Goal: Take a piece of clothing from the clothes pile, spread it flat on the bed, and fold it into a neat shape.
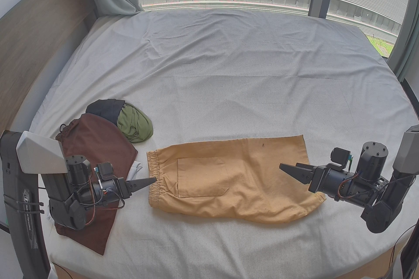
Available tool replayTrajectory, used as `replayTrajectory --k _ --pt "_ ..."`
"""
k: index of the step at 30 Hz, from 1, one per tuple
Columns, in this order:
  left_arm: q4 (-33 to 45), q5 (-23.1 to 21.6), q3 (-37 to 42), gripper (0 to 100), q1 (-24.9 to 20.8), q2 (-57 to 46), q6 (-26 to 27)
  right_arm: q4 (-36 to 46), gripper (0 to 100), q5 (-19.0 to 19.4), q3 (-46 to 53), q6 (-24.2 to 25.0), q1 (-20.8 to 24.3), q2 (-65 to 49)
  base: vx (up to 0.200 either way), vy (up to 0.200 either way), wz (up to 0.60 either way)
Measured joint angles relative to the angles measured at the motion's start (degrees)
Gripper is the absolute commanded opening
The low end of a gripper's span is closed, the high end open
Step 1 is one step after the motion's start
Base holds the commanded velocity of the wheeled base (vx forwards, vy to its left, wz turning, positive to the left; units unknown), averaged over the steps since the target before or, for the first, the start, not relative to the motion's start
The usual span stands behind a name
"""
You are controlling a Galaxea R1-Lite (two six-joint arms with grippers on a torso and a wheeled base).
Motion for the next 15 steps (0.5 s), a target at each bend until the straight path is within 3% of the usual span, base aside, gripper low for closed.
replayTrajectory --k 8,15 --pt "0.0 0.1 -0.5 100 -1.3 3.5 0.0 0.0 100 0.0 -0.1 0.0 0.0 0.7 0.0 0.0 0.0" --pt "-0.1 3.0 -1.5 100 -3.7 6.6 0.1 0.0 100 0.0 -0.1 0.0 0.0 1.1 0.0 0.0 0.0"
